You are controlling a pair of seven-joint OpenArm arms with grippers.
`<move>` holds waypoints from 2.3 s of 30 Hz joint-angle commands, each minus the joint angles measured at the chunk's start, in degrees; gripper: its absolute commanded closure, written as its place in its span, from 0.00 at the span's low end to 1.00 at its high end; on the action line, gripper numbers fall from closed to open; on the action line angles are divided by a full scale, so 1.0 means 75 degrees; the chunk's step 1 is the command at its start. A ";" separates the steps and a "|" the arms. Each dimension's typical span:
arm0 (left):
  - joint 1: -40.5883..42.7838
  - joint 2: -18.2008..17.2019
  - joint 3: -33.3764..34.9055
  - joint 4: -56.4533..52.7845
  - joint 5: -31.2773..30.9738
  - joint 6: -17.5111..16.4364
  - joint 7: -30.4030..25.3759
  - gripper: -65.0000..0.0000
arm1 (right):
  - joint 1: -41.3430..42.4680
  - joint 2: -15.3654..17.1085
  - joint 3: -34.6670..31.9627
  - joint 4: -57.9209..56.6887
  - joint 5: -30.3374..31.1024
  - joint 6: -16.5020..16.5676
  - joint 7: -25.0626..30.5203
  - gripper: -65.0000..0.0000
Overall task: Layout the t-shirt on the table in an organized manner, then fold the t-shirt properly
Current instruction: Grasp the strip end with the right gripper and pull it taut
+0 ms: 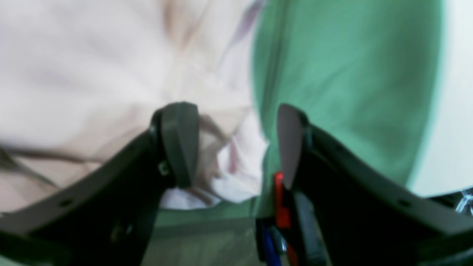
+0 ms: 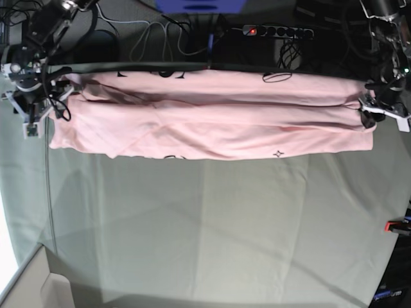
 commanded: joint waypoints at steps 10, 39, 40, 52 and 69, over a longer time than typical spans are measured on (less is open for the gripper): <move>0.0089 -0.0266 -0.0028 0.0149 -0.0094 -0.0058 -0.0137 0.38 | 0.0035 -0.0231 -0.0923 0.0413 0.0127 -0.0001 0.0148 0.48; 0.0113 -0.0231 -0.0016 0.0044 -0.0035 -0.0058 -0.0148 0.31 | 0.0035 -0.0231 -0.1040 -0.1579 0.0115 -0.0001 0.0206 0.48; 0.0124 -0.0231 -0.0016 0.0020 -0.0035 -0.0058 -0.0148 0.31 | 0.0035 -0.0231 -0.1040 -0.1579 0.0115 -0.0001 0.0206 0.48; 0.0054 -0.0220 -0.0016 -0.1105 -0.0035 -0.0398 -0.0195 0.48 | 0.0105 -0.0231 -0.1040 -0.1579 0.0115 -0.0001 0.0218 0.48; 0.0054 0.0038 -0.0028 -0.0800 -0.0047 -0.0972 -0.0148 1.00 | 0.0105 -0.0231 -0.1040 -0.1567 0.0115 -0.0001 0.0195 0.48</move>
